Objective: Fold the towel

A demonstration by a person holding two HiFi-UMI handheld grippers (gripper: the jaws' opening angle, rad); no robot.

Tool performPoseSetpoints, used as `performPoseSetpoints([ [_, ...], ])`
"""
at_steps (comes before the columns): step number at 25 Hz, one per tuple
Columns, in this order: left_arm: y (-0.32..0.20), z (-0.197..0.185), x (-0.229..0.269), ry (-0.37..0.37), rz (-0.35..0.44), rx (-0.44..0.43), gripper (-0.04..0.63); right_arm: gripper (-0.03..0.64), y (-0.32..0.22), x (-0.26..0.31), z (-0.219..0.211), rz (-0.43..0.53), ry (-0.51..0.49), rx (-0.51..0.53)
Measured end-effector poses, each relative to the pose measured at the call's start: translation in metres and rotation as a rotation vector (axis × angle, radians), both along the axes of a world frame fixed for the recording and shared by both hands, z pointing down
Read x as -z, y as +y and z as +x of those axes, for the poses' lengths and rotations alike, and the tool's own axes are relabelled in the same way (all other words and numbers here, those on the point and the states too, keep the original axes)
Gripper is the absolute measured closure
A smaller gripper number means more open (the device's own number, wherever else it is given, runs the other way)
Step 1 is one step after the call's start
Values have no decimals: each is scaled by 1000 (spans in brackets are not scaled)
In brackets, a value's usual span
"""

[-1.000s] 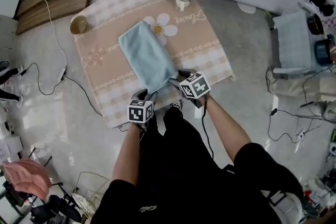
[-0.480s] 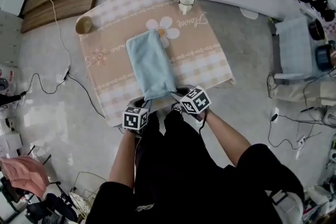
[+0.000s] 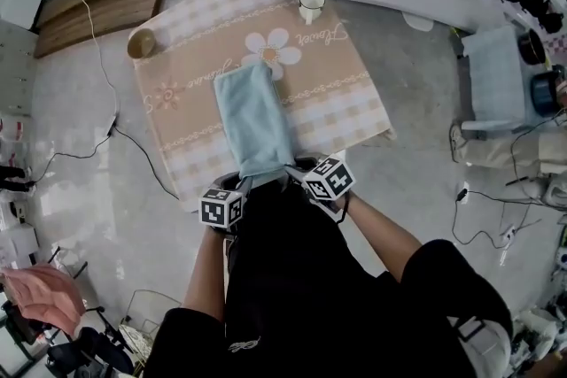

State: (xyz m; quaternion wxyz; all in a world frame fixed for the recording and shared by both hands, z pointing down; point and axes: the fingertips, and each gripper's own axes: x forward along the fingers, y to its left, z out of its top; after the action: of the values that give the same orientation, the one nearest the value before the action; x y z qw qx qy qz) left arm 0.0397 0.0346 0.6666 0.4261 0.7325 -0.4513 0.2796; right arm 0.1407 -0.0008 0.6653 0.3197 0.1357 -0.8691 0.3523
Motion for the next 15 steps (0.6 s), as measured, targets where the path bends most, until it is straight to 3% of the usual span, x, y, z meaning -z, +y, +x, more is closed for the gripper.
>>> performPoseSetpoints([
  [8, -58, -12, 32, 103, 28, 12, 528, 551, -64, 38, -17, 25, -27, -39],
  [15, -119, -40, 58, 183, 49, 108, 528, 551, -126, 67, -45, 68, -9, -43],
])
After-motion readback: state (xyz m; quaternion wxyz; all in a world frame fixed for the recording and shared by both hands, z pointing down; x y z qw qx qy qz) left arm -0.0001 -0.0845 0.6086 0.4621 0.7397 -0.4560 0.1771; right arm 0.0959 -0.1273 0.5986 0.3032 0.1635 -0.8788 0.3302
